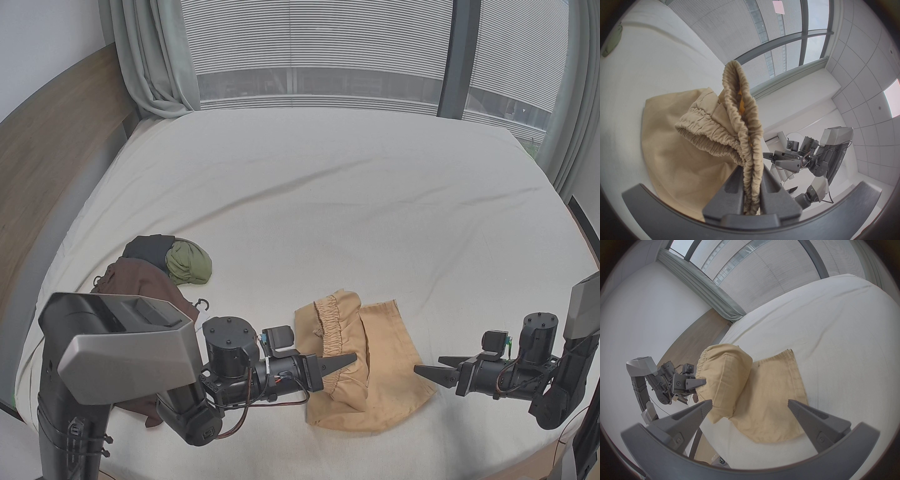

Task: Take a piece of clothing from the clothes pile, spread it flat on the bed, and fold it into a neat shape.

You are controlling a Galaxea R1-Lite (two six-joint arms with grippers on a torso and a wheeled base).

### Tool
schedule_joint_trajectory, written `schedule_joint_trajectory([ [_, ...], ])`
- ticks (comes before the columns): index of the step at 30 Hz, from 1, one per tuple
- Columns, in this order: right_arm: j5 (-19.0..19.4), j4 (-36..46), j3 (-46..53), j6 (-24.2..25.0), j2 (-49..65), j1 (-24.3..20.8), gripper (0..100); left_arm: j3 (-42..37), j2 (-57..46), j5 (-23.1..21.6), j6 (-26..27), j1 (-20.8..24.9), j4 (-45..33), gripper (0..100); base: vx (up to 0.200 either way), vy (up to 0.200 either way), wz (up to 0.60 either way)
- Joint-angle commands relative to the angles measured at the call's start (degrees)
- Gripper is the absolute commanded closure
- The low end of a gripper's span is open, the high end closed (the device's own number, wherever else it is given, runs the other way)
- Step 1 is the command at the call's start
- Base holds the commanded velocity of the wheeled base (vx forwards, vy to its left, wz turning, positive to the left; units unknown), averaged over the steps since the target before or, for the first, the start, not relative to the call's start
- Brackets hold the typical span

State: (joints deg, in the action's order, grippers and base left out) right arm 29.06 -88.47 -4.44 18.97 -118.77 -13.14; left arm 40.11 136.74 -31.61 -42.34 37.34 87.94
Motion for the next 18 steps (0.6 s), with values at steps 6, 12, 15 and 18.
schedule_joint_trajectory([
  [6,0.03,-0.04,-0.13,0.02,0.03,0.05,0,3.05,1.77,-0.03,-0.03,1.86,-2.95,100,0.000,0.000,0.00],
  [12,0.03,-0.04,-0.40,0.10,0.12,0.22,0,5.60,3.09,-0.03,-0.03,2.39,-4.62,100,0.000,0.000,0.00],
  [15,0.03,-0.04,-0.48,0.10,0.12,0.31,0,6.39,3.09,-0.03,-0.03,2.47,-5.77,100,0.000,0.000,0.00],
  [18,-0.06,-0.04,-0.48,0.10,0.12,0.31,0,7.18,3.27,-0.03,-0.29,2.47,-6.38,100,0.000,0.000,0.00],
])
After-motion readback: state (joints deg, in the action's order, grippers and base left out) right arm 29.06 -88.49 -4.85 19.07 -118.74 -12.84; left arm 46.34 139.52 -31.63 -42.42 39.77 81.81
